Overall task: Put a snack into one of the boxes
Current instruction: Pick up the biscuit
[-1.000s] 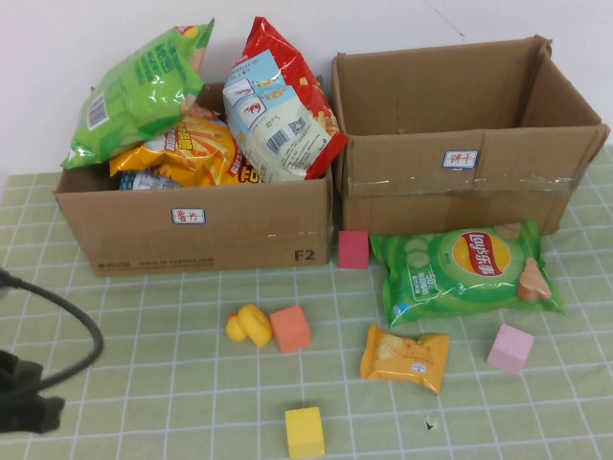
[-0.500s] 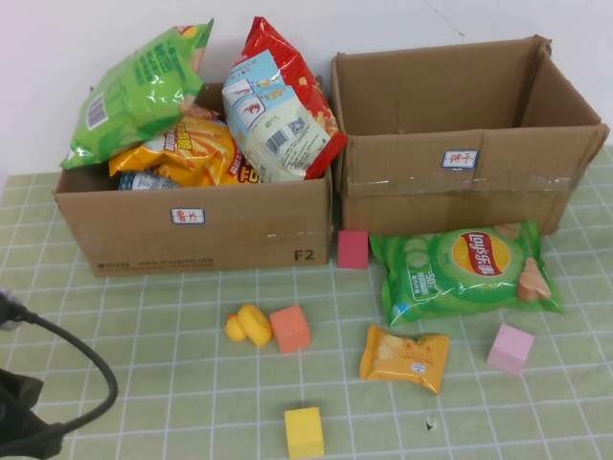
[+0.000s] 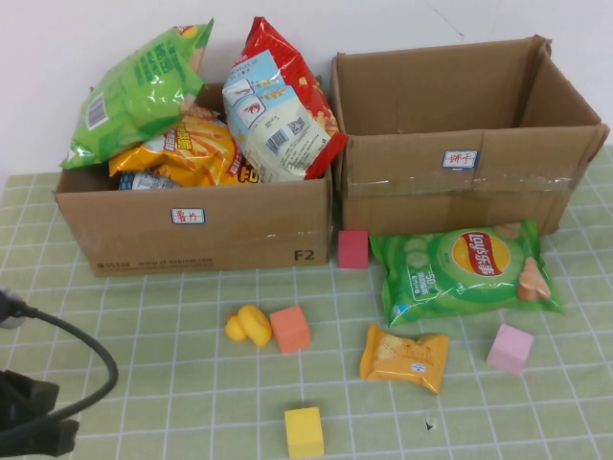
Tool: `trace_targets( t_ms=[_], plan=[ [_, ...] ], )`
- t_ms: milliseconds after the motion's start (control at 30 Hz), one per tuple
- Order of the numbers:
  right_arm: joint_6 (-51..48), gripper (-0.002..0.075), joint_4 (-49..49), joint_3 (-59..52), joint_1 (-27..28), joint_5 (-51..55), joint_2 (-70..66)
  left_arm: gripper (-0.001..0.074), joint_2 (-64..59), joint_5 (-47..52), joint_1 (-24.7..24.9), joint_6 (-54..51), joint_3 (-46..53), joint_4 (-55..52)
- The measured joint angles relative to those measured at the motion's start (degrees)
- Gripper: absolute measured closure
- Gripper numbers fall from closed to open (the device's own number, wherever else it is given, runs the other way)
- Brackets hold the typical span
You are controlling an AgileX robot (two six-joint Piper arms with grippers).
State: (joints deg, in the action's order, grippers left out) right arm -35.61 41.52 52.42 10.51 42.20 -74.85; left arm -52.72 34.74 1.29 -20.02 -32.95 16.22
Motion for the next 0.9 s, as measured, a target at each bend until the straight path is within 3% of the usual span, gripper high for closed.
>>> trace_targets(
  t_ms=[233, 300, 400, 500, 600, 733, 900],
  plan=[
    [3.5, 0.0669, -7.9, 0.1, -21.4, -4.7, -2.7, 0.0737, 0.0, 0.2, 0.0, -0.6, 0.0, 4.0],
    [6.0, 0.0605, -11.3, 0.1, -25.7, -7.3, -5.0, 0.0737, 0.0, 0.2, 0.0, -1.1, 0.0, 4.9],
    [7.8, 0.0442, -15.6, 0.1, -31.5, -11.8, -10.1, 0.0737, 0.0, 0.2, 0.0, -1.8, 0.0, 5.9],
    [7.8, 0.0254, -17.7, 0.1, -35.8, -16.1, -15.0, 0.0737, 0.0, 0.1, 0.0, -1.8, 0.0, 6.4],
    [7.5, 0.0155, -21.5, 0.1, -40.2, -20.6, -19.2, 0.0737, 0.0, 0.1, 0.0, -2.0, 0.0, 6.6],
    [7.3, 0.0118, -24.7, 0.2, -43.5, -27.7, -23.9, 0.0737, 0.0, 0.1, 0.0, -3.0, 0.0, 6.6],
    [7.3, 0.0111, -25.2, 2.7, -43.8, -30.6, -29.6, 0.0737, 0.0, 0.0, 0.0, -3.1, 0.0, 6.6]
  ],
)
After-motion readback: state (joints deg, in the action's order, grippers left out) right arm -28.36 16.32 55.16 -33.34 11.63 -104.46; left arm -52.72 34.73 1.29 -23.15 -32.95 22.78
